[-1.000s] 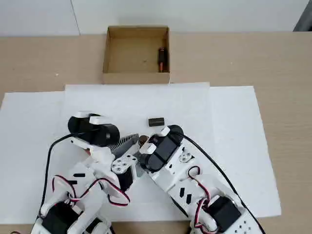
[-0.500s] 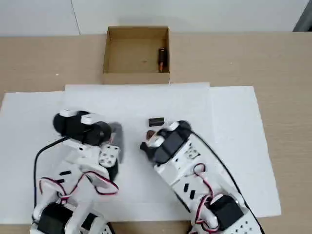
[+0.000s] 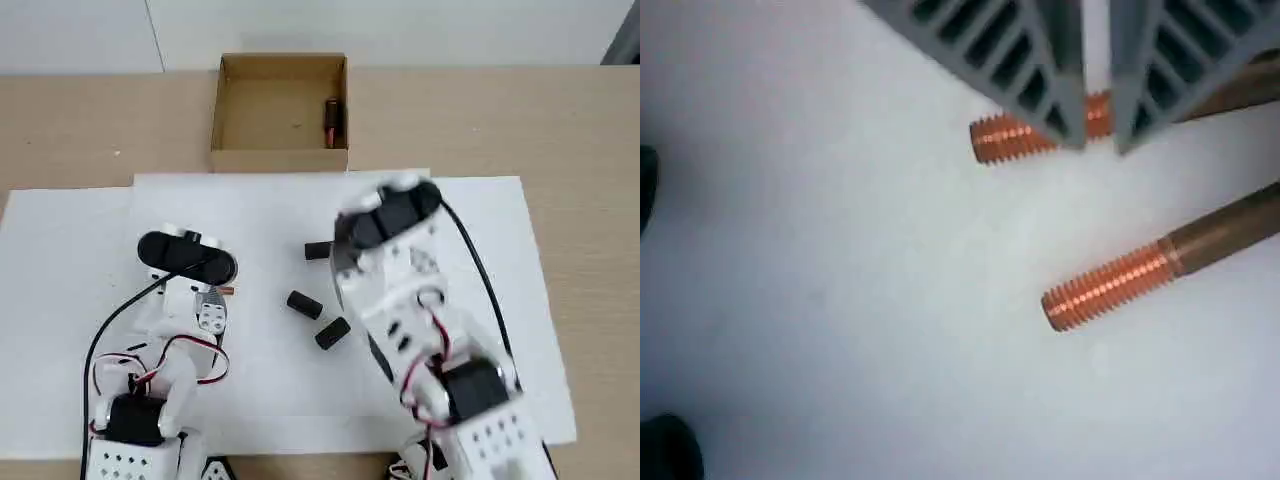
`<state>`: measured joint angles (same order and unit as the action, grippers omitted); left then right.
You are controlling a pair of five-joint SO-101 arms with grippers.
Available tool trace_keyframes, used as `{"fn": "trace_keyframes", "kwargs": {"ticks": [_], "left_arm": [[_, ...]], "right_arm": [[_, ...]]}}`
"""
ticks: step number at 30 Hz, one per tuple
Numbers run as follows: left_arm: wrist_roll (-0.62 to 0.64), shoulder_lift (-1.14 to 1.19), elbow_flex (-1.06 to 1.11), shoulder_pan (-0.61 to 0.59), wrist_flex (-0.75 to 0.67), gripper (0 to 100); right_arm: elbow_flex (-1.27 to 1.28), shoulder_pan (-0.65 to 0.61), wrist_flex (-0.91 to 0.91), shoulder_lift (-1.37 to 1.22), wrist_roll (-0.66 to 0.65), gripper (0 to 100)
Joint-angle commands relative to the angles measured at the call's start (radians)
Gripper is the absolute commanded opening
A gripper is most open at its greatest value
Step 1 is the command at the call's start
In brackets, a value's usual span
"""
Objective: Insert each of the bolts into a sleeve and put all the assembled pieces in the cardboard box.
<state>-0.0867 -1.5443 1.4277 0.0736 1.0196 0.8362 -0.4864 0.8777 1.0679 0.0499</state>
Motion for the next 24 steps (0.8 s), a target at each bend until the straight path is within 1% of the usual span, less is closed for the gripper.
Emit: {"fn": "trace_keyframes", "kwargs": {"ticks": [1,7,11,17,19,24], "left_arm": [[-0.008,-0.008,0.048,-0.008,-0.063,1],[-0.008,-0.008,0.099,-0.008,-0.075,1],[-0.005,-0.008,0.11,-0.008,-0.075,1],[-0.008,-0.009,0.143,-0.008,-0.077,1],[-0.008,-0.009,0.143,-0.008,-0.077,1],[-0.008,-0.009,0.143,-0.008,-0.077,1]], "right_arm": [[-0.229,0.027,-0.004,-0.24,-0.009,0.3],[-0.563,0.114,-0.068,-0.61,-0.044,0.3],[-0.792,0.147,-0.107,-0.846,-0.149,0.3],[-1.059,0.137,-0.223,-1.142,-0.273,0.3],[-1.123,0.131,-0.257,-1.227,-0.321,0.3],[-1.231,0.113,-0.331,-1.412,-0.391,0.3]]}}
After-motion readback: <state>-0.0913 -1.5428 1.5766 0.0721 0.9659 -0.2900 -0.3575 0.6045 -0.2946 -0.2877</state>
